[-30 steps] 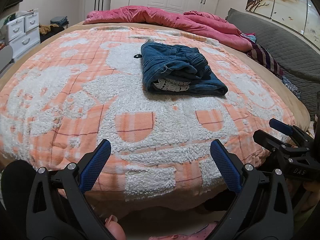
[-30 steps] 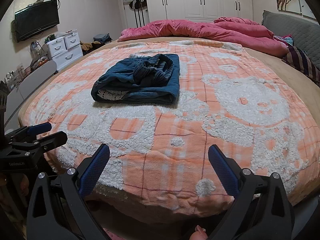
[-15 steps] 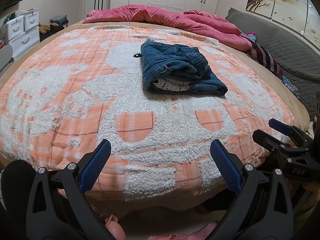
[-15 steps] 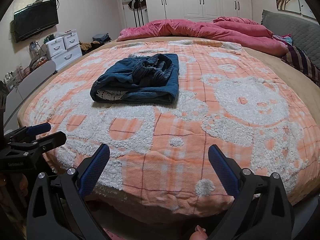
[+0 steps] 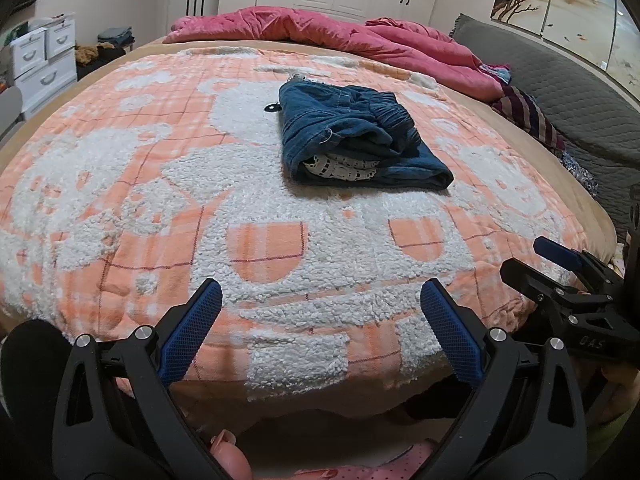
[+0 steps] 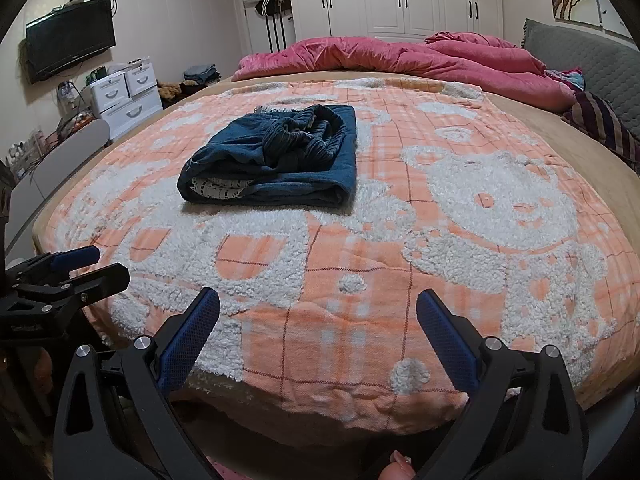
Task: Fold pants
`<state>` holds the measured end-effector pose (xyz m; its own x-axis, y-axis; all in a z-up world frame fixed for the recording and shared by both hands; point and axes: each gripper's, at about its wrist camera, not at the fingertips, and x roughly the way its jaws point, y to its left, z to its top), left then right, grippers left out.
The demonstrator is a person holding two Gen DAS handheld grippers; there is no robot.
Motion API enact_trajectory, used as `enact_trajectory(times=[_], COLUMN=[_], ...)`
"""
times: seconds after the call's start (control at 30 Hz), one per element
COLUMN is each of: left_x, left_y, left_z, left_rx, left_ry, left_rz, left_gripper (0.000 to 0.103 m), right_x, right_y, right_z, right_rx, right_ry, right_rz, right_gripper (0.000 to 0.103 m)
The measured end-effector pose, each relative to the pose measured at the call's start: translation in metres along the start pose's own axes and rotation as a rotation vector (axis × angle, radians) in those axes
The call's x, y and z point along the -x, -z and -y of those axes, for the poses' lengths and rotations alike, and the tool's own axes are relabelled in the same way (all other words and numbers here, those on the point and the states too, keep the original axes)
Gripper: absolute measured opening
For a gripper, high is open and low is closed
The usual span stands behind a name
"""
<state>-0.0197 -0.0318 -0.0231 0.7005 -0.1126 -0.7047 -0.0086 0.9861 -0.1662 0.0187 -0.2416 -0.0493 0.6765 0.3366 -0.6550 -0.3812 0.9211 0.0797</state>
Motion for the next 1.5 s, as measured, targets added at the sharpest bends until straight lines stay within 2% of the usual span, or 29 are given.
enact_trajectory(times=[0.73,1.1,1.5], left_x=[-0.0001,0.0034,0.0041], left_y=[-0.0015,-0.0020,-0.0074], left_z=[-0.0007,-0.0018,-0.0039], left_rx=[0.003,0.015,0.012], left_ry=[-0.017,0.006,-0.021], left_rz=[-0.014,-0.018,-0.021], left_gripper=[0.093,0.093,0.093], right_x=[0.0008,-0.0026,-0.0042], right_y=[-0.0010,-0.0006,-0.0008], right_z=[0.0023,0.0026,0.0043], right_rx=[-0.004,-0.004,-0.007], right_ry=[0.017,0.023,0.033], right_rz=[0.000,-0.010,-0.016], right_gripper=[0.098,0.098,0.098])
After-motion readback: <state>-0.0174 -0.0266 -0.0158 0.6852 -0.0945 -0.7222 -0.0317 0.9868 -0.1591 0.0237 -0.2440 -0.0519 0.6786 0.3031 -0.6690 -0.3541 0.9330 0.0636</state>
